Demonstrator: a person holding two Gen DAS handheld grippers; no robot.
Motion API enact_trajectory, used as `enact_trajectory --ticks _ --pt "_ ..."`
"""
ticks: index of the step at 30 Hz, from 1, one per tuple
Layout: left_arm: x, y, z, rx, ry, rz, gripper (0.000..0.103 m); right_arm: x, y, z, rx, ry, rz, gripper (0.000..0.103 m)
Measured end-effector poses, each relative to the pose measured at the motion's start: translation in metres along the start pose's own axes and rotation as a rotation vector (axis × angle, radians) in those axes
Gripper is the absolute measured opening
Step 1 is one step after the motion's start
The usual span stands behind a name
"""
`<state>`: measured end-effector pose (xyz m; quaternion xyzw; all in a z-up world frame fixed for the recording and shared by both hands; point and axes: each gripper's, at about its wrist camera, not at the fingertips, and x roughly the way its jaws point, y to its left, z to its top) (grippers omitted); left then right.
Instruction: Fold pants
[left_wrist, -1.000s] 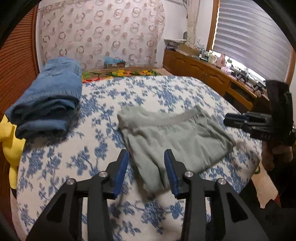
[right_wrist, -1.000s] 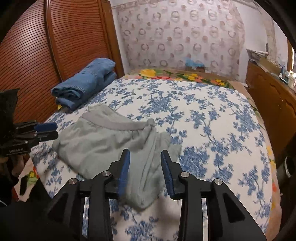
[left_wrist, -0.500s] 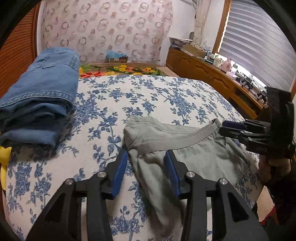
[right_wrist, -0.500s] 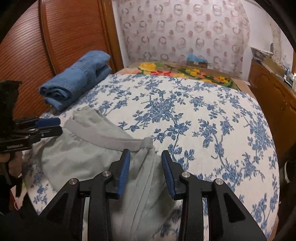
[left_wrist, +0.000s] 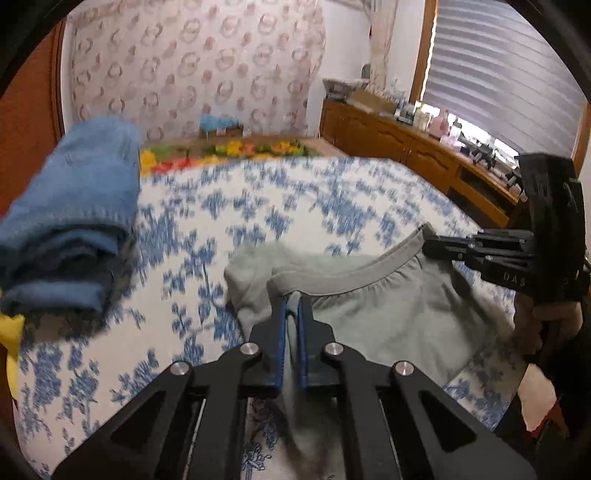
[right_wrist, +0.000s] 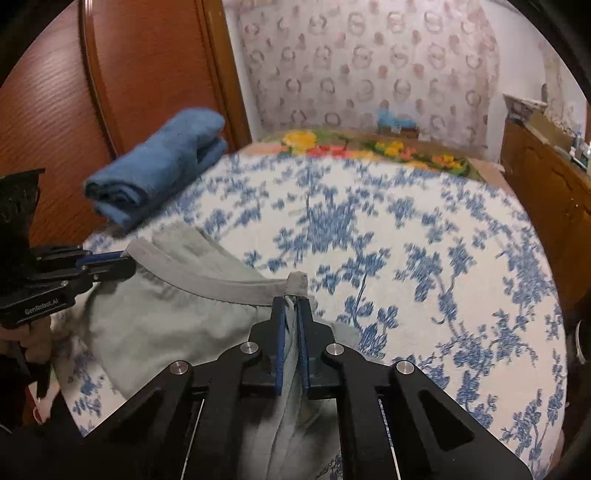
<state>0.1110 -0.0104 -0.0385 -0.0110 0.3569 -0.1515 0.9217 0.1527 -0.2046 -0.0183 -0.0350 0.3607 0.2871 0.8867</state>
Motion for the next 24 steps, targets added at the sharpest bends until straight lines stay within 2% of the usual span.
enact_trajectory --ticks 3,8,14,19,20,24 --pt "-0.005 -0.001 0.012 0.004 -0.029 0.003 0.003 -0.012 0.003 0.004 -0.001 -0.045 -0.034 0.004" --pt "0.016 0.005 0.019 -0.020 0.024 -0.002 0.003 0.001 0.002 0.007 -0.013 0.010 -0.079 0.004" --pt "0.025 0.010 0.013 -0.040 0.068 0.000 0.008 0.010 -0.005 0.000 0.010 0.042 -0.073 0.004" --pt "0.023 0.009 0.013 -0.025 0.070 0.022 0.014 0.004 -0.004 0.002 0.014 0.036 -0.099 0.019" --pt "0.022 0.009 0.013 -0.025 0.066 0.021 0.016 0.002 -0.005 0.002 0.017 0.032 -0.103 0.019" --pt "0.017 0.008 0.014 -0.005 0.051 0.039 0.035 -0.007 -0.004 -0.001 0.022 0.025 -0.094 0.035"
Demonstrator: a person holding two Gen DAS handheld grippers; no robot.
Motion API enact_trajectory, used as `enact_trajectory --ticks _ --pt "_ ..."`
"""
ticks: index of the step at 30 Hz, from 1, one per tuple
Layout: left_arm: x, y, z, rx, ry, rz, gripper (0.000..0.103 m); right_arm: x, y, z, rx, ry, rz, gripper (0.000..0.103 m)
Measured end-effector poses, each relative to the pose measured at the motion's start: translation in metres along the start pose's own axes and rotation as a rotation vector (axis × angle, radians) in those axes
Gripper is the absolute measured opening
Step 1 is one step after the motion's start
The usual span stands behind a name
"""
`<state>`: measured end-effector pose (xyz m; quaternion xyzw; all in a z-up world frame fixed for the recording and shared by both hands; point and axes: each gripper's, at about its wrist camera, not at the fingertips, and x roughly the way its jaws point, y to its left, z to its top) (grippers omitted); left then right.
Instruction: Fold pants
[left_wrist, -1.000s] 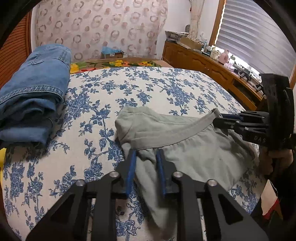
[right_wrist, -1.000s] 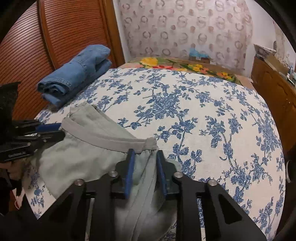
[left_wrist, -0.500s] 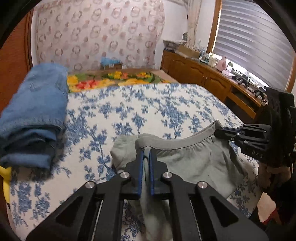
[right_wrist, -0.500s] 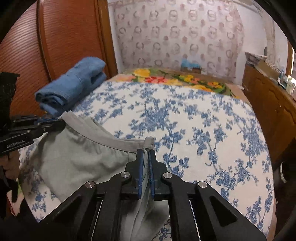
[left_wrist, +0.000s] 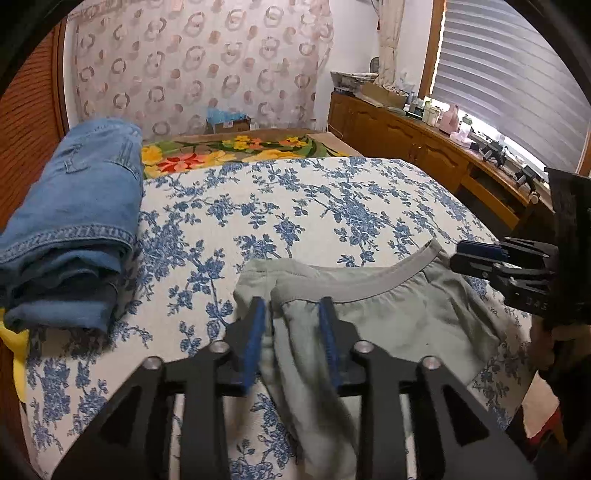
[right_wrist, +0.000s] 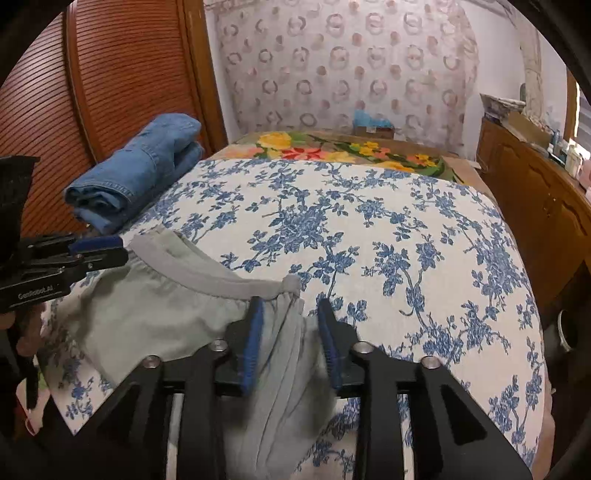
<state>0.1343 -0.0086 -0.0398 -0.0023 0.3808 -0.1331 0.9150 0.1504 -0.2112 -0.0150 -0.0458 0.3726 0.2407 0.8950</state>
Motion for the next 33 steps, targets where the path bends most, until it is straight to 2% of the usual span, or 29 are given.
enact_trajectory --ticks 4,6,10,19,33 --pt "0.002 0.005 0.001 -0.013 -0.001 0.011 0.043 -0.006 0.002 -0.009 -0.007 0.008 0.011 0.046" --pt "0.004 0.006 0.001 -0.015 0.006 0.012 0.052 -0.007 0.002 -0.013 -0.008 0.013 0.005 0.053" --pt "0.011 0.005 -0.002 -0.001 0.028 0.026 0.055 -0.009 -0.001 -0.021 0.005 0.027 -0.006 0.064" --pt "0.034 0.005 -0.010 0.023 0.127 0.035 0.056 -0.009 -0.013 -0.031 0.039 0.059 -0.022 0.068" --pt "0.035 0.006 -0.014 0.022 0.099 0.033 0.060 0.004 -0.015 -0.030 0.067 0.107 0.004 0.068"
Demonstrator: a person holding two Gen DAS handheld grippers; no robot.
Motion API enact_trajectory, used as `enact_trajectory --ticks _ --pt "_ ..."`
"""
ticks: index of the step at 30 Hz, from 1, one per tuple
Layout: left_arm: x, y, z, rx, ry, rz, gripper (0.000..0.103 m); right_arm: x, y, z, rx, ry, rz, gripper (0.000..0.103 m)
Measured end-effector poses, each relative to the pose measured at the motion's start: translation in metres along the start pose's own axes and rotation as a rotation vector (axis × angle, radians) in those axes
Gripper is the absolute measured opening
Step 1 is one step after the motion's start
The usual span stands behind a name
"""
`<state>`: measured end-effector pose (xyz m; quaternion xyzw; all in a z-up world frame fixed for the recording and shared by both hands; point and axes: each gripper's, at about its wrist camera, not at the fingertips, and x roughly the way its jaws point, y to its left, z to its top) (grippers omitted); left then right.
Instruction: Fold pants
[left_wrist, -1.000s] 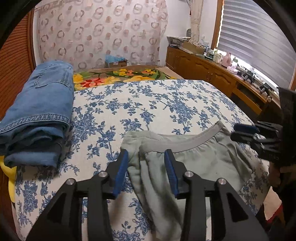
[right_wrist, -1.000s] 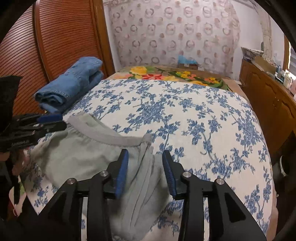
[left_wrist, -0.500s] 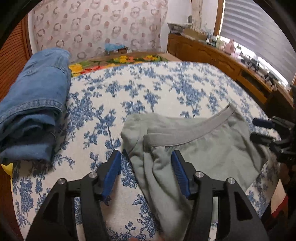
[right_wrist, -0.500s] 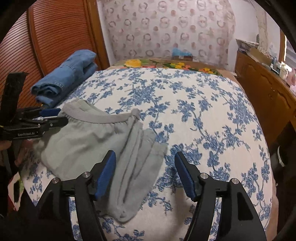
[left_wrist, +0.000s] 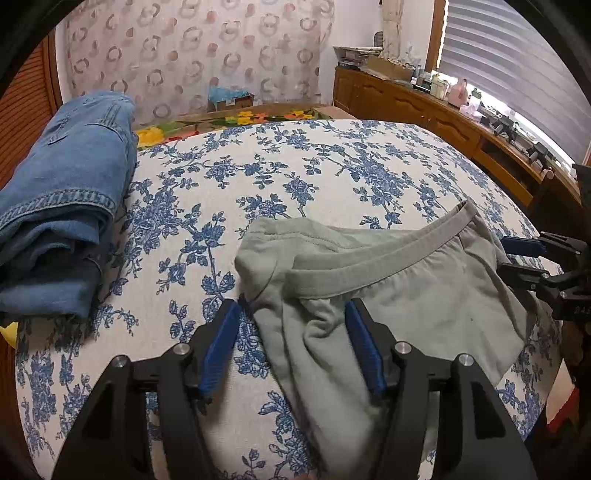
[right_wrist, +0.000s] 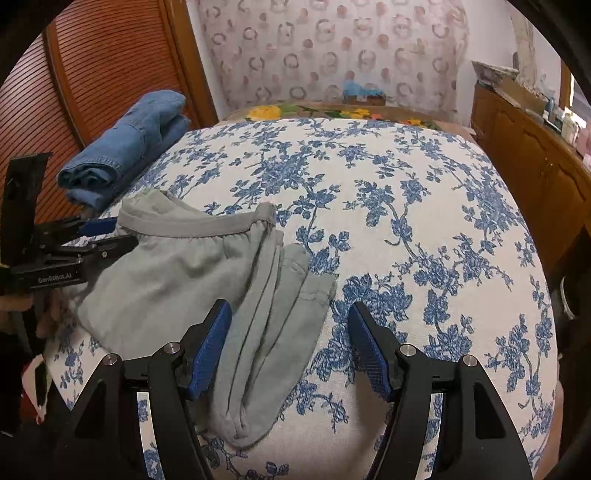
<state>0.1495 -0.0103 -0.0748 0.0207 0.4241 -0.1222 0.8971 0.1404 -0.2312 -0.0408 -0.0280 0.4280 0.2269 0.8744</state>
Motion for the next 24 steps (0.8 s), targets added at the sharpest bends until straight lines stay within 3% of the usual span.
enact_trajectory --ticks 7,14,19,24 --pt "0.001 0.001 0.001 -0.007 0.001 -0.007 0.062 0.007 0.003 0.008 0.007 0.006 0.039 0.068" --pt "0.003 0.001 0.004 -0.020 0.005 -0.014 0.062 0.012 0.009 0.010 -0.017 -0.005 0.023 0.068" --pt "0.005 0.006 0.011 -0.071 0.013 -0.092 0.062 0.012 0.012 0.008 -0.035 -0.012 -0.002 0.063" --pt "0.010 0.007 0.017 -0.088 0.009 -0.110 0.058 0.012 0.011 0.008 -0.027 -0.018 -0.006 0.055"
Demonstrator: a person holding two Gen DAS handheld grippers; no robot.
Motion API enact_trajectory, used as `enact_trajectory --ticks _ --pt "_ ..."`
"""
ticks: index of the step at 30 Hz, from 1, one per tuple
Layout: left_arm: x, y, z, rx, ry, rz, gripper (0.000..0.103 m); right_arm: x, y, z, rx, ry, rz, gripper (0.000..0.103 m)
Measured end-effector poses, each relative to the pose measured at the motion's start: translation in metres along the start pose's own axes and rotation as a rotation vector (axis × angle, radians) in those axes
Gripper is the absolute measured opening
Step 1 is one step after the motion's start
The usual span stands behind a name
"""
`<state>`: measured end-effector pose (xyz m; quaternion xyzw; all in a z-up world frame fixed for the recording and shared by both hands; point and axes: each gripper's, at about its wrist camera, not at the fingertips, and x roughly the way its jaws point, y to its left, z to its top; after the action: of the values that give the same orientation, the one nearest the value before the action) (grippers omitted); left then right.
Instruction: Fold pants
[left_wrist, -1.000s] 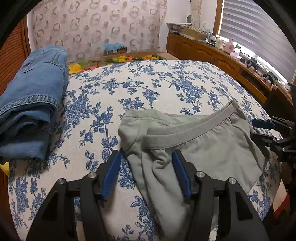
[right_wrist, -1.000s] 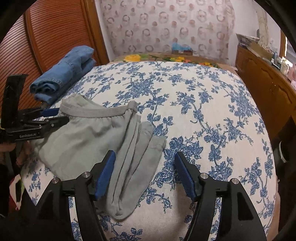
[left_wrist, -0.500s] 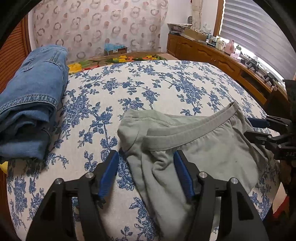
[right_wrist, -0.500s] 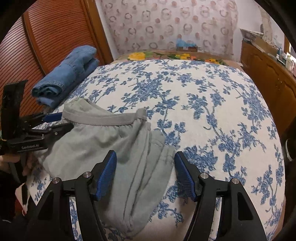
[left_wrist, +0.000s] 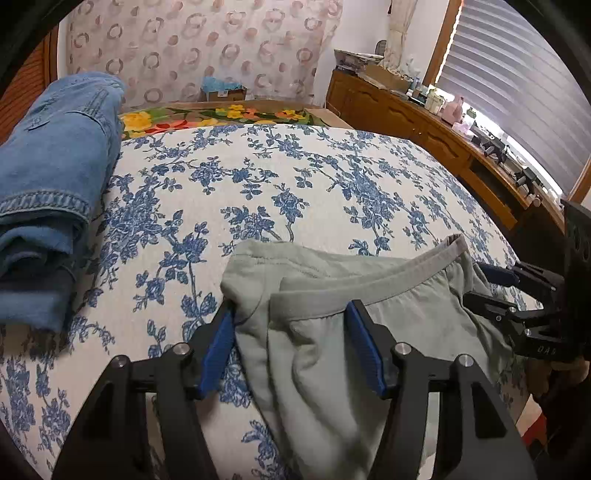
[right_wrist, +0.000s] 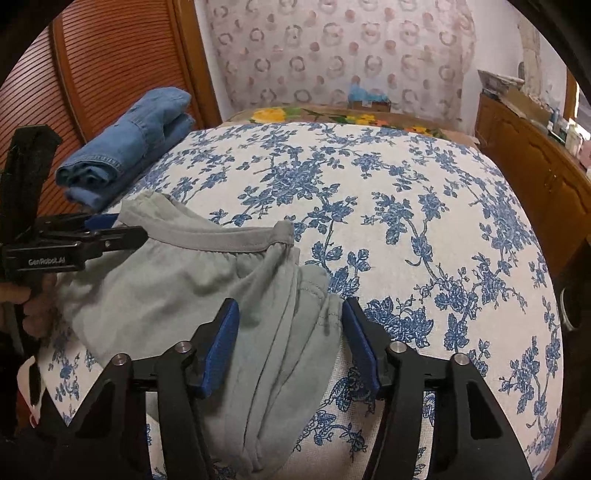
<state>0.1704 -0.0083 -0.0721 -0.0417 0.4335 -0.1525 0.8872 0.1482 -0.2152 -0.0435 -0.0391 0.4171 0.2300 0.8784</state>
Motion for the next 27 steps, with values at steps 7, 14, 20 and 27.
enact_trajectory --ticks 7,14,20,27 --pt "-0.004 -0.002 -0.004 -0.001 -0.033 -0.032 0.028 -0.001 0.000 -0.001 0.007 -0.008 0.018 0.022" --pt "-0.027 -0.017 -0.006 0.052 -0.096 -0.006 0.015 -0.007 0.004 -0.003 -0.005 -0.034 0.047 0.011" --pt "-0.053 -0.032 -0.007 0.097 -0.152 0.007 0.013 -0.025 0.010 -0.004 -0.002 -0.098 0.057 0.011" --pt "-0.082 -0.043 -0.002 0.113 -0.214 0.016 0.012 -0.053 0.020 0.007 -0.040 -0.185 0.038 0.011"
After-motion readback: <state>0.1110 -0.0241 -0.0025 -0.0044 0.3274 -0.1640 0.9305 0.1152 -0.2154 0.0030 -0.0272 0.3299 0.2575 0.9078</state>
